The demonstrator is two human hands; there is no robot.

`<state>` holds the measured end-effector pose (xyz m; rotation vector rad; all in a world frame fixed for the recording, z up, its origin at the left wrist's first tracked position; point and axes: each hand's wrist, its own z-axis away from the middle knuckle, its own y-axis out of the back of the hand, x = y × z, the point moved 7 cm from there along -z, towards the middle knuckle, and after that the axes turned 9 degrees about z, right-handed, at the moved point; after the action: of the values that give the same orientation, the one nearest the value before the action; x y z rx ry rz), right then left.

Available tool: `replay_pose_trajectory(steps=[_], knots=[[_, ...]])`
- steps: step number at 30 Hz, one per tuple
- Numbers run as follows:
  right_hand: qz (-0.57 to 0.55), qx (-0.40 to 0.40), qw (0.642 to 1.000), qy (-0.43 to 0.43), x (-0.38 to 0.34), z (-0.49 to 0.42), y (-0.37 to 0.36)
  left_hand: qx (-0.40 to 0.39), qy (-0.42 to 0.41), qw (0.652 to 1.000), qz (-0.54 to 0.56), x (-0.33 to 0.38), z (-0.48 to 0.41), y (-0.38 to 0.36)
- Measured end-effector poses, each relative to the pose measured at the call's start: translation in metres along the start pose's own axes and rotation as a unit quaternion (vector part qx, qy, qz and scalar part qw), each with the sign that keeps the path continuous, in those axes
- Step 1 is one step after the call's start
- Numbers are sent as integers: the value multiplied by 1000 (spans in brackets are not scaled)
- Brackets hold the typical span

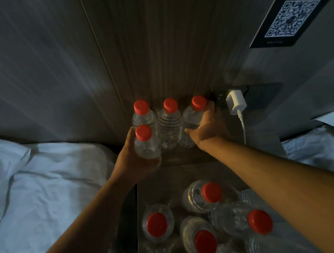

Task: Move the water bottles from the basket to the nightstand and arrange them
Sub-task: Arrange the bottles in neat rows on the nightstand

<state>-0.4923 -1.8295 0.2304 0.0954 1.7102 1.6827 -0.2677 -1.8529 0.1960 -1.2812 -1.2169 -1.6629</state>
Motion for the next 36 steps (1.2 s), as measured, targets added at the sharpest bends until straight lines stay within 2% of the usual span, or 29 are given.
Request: replay_pose_trajectory(steps=[3,8,11,13,15,17,19,21,24,29,33,36], knots=[[-2,-9,1000,-7,1,1,-1,-10,3,1000,-3,-3,-1,-1],[9,-21,1000,-17,4,7,2,-39,56,996,-53,-33,-10,3],[4,-9,1000,21,4,13,6,-39,129,990,-49,-42,1,11],[6,-8,1000,24,6,19,11,-44,186,977,-99,-45,15,21],[-1,10,1000,5,8,27,24,-64,204,966,-146,-33,30,27],[-18,36,999,19,8,38,44,-55,183,970,-153,-1,51,31],[-41,21,997,62,6,56,62,-44,148,983,-98,34,77,31],[-52,-27,992,112,2,80,75,-62,113,992,-16,66,102,29],[-53,-85,982,162,-2,117,83,-67,68,995,24,84,125,35],[-61,-181,970,153,15,155,69,-81,42,995,50,78,150,38],[-21,-160,975,151,19,164,67,-104,5,994,20,81,159,35],[14,-130,979,157,17,170,64,-126,11,992,15,72,164,28]])
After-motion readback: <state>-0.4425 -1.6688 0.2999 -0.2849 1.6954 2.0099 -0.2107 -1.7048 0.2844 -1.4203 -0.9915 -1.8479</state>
